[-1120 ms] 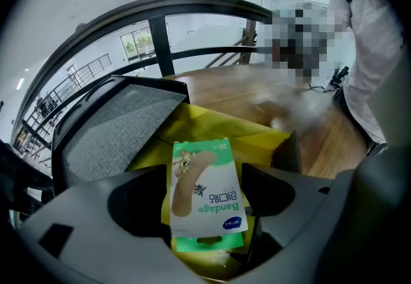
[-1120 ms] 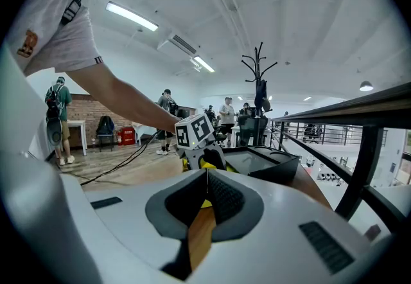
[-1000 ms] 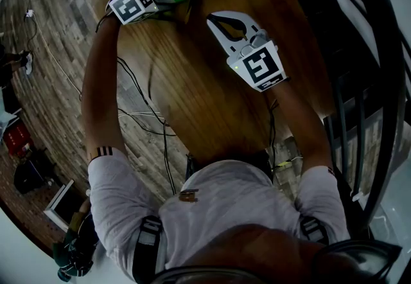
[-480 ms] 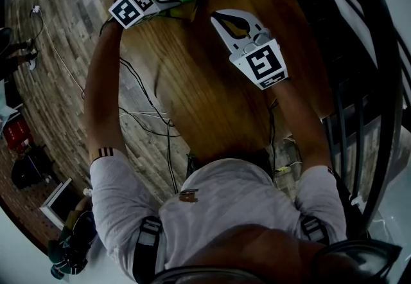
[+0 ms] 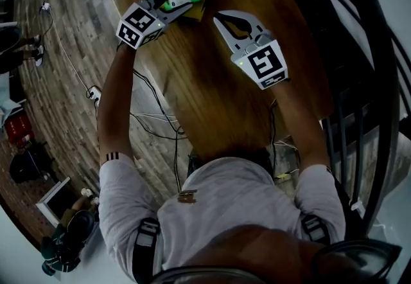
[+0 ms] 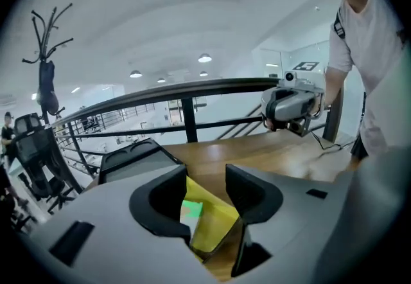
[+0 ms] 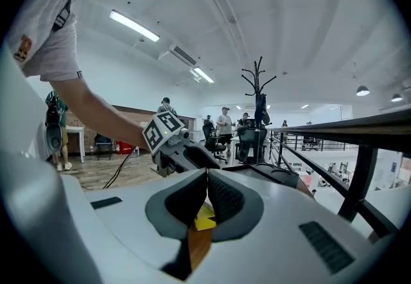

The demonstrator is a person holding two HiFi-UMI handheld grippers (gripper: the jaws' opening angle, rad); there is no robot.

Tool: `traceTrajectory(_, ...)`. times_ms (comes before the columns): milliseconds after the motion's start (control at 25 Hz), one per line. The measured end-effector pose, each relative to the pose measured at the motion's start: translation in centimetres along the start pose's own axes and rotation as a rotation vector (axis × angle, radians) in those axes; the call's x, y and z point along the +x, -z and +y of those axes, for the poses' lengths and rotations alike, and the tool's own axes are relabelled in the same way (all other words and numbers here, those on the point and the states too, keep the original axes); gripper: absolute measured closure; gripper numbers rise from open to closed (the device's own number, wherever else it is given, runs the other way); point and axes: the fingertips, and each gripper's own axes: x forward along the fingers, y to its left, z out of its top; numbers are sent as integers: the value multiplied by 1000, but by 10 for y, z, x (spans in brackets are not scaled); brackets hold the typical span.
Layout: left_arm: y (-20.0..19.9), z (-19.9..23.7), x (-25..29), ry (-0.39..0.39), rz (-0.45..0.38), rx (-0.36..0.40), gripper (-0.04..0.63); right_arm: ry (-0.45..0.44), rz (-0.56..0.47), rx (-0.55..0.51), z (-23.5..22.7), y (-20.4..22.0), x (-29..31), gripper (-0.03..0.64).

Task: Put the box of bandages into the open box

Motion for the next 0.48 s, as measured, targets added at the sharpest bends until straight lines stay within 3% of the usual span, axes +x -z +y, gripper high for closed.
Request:
traceTrajectory(280, -44, -16, -25, -108, -223, -82, 476, 5, -48, 35, 9, -19, -4, 584)
traceTrajectory(480, -66, -35, -40, -188, -301, -98, 516, -3, -71, 36, 17, -28, -13, 584)
